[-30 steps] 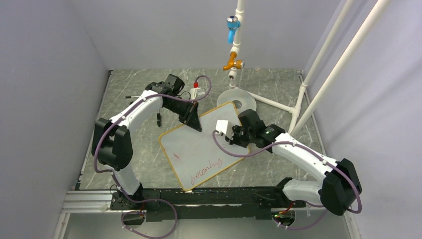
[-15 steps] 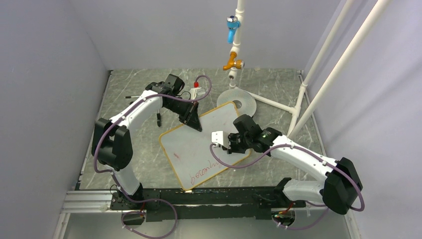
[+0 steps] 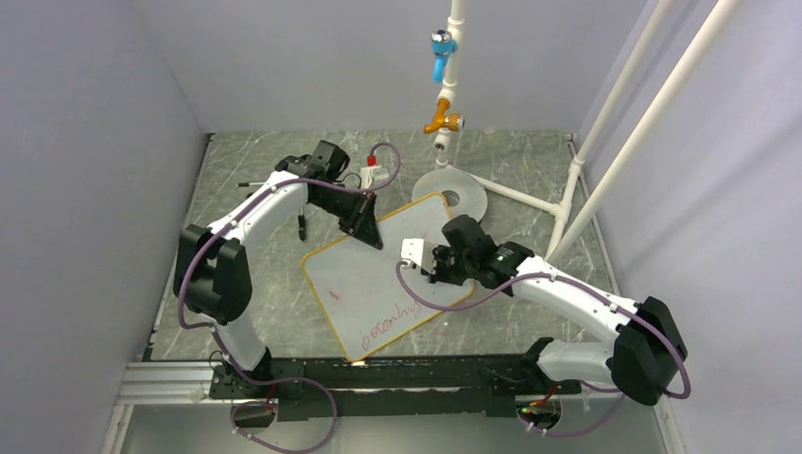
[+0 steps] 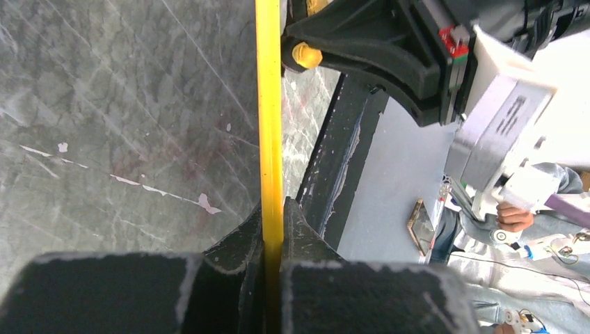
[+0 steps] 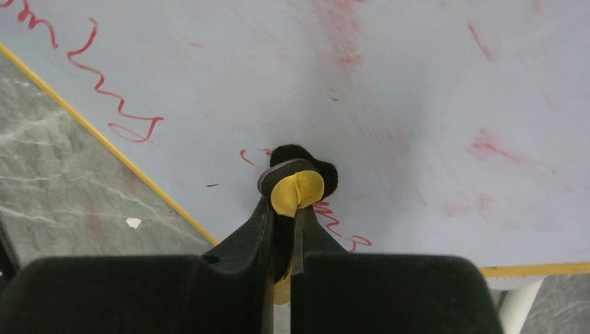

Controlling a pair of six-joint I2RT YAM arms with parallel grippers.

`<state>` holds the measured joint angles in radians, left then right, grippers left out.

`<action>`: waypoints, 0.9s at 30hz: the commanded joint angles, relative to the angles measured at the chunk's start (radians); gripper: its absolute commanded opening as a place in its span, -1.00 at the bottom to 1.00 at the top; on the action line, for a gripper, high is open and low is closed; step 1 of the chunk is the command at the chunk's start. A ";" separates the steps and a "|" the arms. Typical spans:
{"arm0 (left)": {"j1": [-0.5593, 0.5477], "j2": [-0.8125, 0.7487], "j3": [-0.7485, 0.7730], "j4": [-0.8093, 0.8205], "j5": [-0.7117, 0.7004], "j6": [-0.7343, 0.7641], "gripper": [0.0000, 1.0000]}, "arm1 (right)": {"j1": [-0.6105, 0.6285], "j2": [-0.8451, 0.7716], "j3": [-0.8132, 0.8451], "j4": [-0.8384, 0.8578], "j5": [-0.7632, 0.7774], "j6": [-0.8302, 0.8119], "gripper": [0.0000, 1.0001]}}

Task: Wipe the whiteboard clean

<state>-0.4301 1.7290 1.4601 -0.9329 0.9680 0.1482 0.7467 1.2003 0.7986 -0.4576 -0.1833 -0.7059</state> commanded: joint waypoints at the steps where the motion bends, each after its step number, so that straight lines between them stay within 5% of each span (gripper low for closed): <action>1: -0.009 -0.066 0.020 -0.007 0.133 0.013 -1.00 | 0.074 0.023 -0.011 -0.015 -0.041 -0.084 -1.00; 8: -0.005 -0.069 0.021 -0.009 0.136 0.017 -1.00 | 0.103 0.044 -0.025 -0.045 -0.010 -0.124 -1.00; 13: -0.005 -0.071 0.018 -0.005 0.141 0.013 -1.00 | 0.008 0.033 0.003 0.148 0.141 0.089 -1.00; 20: -0.005 -0.069 0.017 -0.003 0.140 0.013 -1.00 | -0.002 0.007 -0.016 0.193 0.204 0.103 -1.00; 27: -0.004 -0.068 0.020 -0.006 0.139 0.015 -1.00 | 0.064 0.039 -0.030 -0.028 -0.038 -0.100 -1.00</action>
<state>-0.4137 1.7287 1.4601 -0.9257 0.9565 0.1352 0.7692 1.2259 0.7784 -0.4175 -0.1295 -0.6933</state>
